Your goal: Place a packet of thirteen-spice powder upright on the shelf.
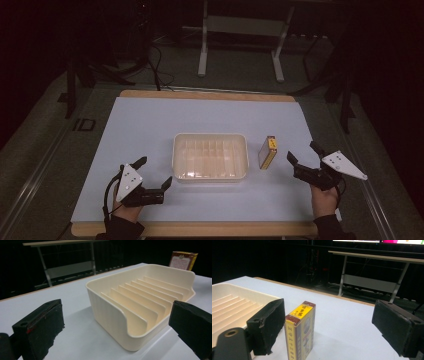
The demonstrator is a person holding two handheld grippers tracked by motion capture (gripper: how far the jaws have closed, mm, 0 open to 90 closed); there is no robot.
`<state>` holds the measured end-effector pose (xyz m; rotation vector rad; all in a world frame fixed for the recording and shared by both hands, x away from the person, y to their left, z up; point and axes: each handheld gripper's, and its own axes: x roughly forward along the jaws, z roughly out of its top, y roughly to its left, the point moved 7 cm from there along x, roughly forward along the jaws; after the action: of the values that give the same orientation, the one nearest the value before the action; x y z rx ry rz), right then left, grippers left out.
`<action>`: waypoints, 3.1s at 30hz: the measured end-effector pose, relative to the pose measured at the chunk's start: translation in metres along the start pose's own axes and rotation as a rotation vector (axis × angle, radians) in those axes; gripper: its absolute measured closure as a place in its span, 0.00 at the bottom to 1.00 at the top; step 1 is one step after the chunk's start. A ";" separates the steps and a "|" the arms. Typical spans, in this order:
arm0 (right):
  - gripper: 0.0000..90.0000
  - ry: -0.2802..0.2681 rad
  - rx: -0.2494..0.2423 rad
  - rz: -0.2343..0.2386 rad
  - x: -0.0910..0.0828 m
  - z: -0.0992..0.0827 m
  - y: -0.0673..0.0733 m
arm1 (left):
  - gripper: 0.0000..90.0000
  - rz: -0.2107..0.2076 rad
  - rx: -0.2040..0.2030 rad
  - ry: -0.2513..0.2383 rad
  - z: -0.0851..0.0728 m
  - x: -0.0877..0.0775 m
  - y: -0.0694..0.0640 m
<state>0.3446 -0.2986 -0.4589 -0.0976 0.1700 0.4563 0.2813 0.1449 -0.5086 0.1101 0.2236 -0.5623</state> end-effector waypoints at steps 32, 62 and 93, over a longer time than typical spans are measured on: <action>0.15 0.215 0.030 0.107 0.024 0.018 0.002 | 0.00 0.018 -0.027 0.006 -0.005 -0.008 0.007; 0.15 0.622 -0.003 0.200 0.026 0.005 -0.003 | 0.00 -0.006 -0.018 0.036 -0.008 -0.005 0.004; 0.17 1.136 -0.222 0.415 0.031 -0.027 0.016 | 0.00 -0.017 -0.007 0.053 -0.010 -0.003 0.002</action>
<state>0.3608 -0.2751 -0.4919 -0.5451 1.2728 0.7945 0.2777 0.1500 -0.5177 0.1164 0.2780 -0.5762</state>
